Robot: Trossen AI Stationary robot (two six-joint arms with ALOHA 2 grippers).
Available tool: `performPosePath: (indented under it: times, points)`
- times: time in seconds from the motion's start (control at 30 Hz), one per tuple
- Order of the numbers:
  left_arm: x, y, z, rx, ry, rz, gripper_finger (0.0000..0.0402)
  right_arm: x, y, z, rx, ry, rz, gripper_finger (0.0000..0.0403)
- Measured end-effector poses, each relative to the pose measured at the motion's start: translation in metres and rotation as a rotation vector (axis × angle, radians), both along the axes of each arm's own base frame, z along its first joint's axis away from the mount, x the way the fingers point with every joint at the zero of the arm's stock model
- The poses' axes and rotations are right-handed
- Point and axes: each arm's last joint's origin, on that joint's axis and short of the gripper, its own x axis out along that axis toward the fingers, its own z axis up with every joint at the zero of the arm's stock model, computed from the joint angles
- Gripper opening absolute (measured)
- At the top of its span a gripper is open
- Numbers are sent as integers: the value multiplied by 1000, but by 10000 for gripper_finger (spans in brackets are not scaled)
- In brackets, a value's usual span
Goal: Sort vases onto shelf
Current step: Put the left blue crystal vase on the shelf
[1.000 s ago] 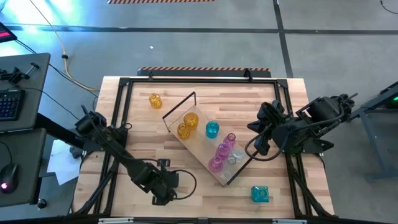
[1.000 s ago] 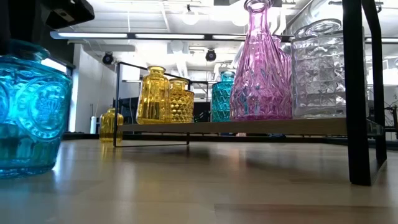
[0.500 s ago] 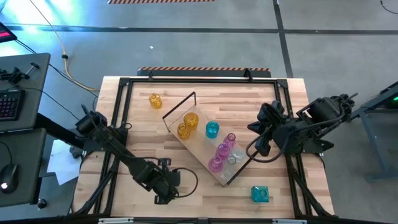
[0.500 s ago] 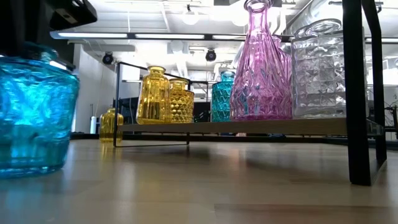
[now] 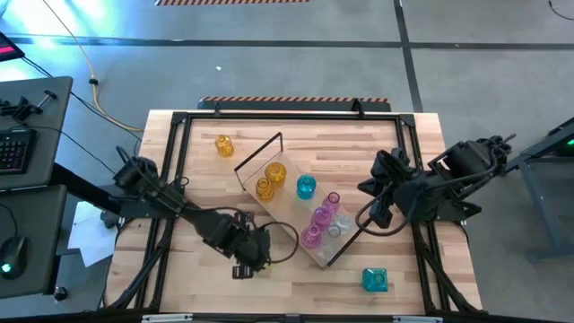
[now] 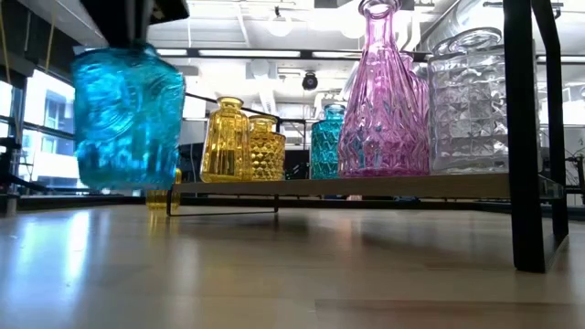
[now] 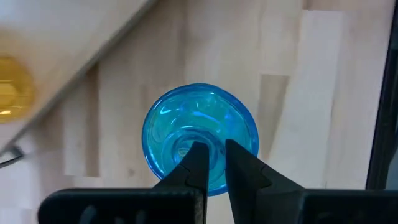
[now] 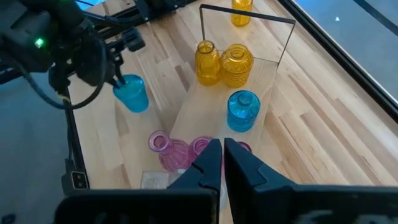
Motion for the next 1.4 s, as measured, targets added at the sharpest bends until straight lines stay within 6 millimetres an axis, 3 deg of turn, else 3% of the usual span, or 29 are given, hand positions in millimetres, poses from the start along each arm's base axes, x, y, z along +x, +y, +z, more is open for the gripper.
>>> performPosePath:
  times: [0.33, 0.57, 0.93, 1.23, 1.4]
  points:
    - [24, 28, 39, 8, -109, -13, 20, -1, 1, 0, -4, 2, 12, 0]
    - [39, 60, 52, 56, -150, -2, 20, -1, 1, 0, -5, 3, 14, 0]
    - [54, 102, 53, 73, -158, 20, 19, -1, 1, 0, -25, 3, 24, 0]
    - [66, 116, 57, 40, -246, 30, 19, -1, 1, 0, -29, 3, 26, 0]
    - [73, 119, 43, 48, -193, 24, 19, -1, 1, 0, -30, 3, 26, 0]
